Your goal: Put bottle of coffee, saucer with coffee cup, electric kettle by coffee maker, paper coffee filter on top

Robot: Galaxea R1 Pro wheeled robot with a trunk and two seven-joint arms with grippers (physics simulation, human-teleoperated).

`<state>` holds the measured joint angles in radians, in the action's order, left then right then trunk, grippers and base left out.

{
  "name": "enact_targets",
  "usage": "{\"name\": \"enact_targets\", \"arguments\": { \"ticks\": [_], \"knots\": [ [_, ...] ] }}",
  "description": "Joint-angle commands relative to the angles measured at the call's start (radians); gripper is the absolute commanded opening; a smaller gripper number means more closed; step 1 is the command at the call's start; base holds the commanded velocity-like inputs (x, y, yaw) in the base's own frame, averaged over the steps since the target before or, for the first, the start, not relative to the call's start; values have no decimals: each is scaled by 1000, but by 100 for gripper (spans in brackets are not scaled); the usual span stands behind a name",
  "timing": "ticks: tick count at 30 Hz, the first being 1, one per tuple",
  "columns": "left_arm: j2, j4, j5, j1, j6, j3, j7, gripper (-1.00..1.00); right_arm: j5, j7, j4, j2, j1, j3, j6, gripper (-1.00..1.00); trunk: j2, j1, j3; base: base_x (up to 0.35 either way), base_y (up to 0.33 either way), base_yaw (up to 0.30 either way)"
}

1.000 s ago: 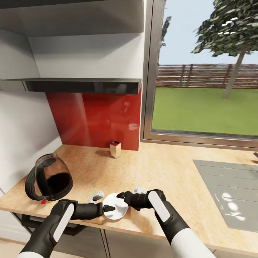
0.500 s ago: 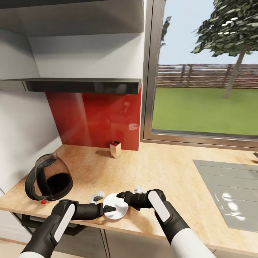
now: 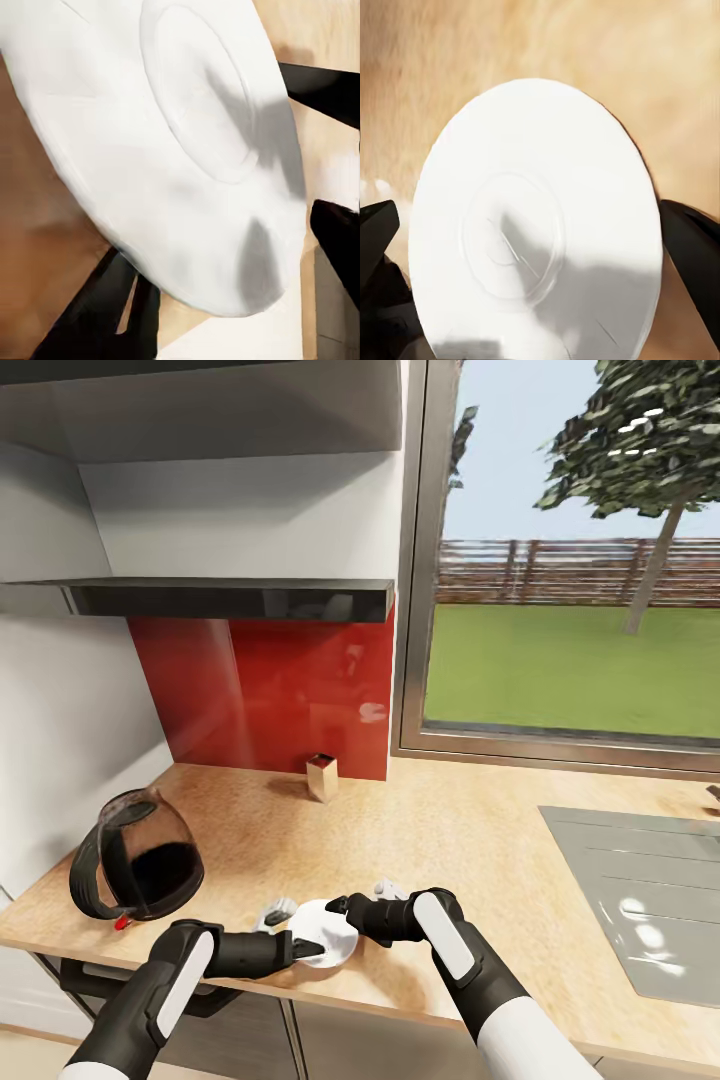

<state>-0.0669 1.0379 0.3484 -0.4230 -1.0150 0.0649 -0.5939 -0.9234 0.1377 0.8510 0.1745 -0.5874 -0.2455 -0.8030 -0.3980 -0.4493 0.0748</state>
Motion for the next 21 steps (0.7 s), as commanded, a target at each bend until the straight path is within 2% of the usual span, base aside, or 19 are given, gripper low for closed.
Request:
{"name": "enact_targets", "arguments": {
  "ticks": [1, 21],
  "knots": [
    [-1, 0, -2, -1, -4, 1, -4, -100, -5, 12, 0, 0, -1, -1, -4, 100, -2, -1, 3, 0, 0, 0],
    [-3, -1, -1, -1, -4, -4, -4, -100, -5, 13, 2, 0, -1, -3, -4, 100, -2, -1, 3, 0, 0, 0]
  ]
}}
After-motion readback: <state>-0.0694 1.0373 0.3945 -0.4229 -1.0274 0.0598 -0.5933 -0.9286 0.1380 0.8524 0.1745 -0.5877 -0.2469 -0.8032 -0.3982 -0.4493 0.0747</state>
